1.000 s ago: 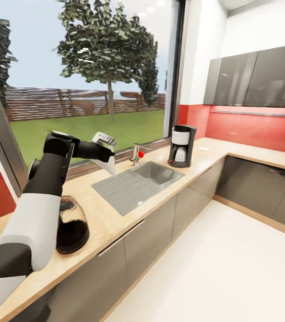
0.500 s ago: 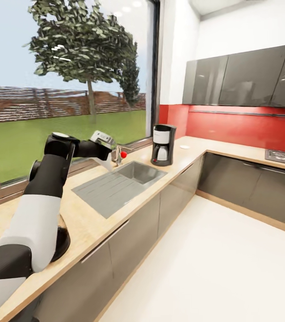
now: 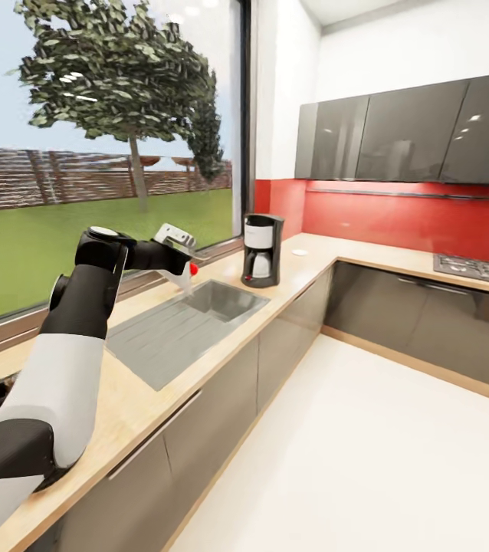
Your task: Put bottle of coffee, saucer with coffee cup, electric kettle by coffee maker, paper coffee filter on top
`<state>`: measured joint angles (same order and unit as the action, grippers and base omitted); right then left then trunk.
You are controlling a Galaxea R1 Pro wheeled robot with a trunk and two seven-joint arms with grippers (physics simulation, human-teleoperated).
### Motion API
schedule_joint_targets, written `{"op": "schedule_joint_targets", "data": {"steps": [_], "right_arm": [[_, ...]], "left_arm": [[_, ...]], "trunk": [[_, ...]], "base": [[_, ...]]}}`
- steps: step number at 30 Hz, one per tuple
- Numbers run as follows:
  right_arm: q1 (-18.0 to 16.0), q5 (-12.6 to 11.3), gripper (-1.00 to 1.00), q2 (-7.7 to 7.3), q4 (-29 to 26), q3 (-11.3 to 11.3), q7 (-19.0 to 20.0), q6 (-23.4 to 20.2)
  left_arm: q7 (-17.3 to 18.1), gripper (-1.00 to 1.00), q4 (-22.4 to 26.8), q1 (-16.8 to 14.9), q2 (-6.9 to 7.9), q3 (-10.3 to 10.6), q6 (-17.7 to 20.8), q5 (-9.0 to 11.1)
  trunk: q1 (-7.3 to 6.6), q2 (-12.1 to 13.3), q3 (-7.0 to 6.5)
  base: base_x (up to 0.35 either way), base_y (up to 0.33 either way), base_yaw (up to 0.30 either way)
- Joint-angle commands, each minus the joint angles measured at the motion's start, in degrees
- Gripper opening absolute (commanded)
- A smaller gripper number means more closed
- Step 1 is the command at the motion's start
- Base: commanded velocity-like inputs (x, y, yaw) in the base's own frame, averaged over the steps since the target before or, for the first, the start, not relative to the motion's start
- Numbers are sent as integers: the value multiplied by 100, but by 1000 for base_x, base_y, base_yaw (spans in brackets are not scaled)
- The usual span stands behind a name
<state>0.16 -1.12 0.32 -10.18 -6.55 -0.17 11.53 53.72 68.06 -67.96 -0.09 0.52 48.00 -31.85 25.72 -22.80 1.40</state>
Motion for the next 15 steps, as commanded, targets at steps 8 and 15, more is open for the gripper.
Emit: {"op": "schedule_joint_targets", "data": {"steps": [8,15], "right_arm": [[1,-19,100,0,-10,-21,-2,7],[1,-22,100,3,-10,-30,-8,7]], "left_arm": [[-42,-100,-1,-7,-8,2,20,-70],[-150,-100,-9,-7,-17,9,25,-47]], "trunk": [[7,-12,12],[7,-12,12]], "base": [[285,-167,0],[312,-132,0]]}}
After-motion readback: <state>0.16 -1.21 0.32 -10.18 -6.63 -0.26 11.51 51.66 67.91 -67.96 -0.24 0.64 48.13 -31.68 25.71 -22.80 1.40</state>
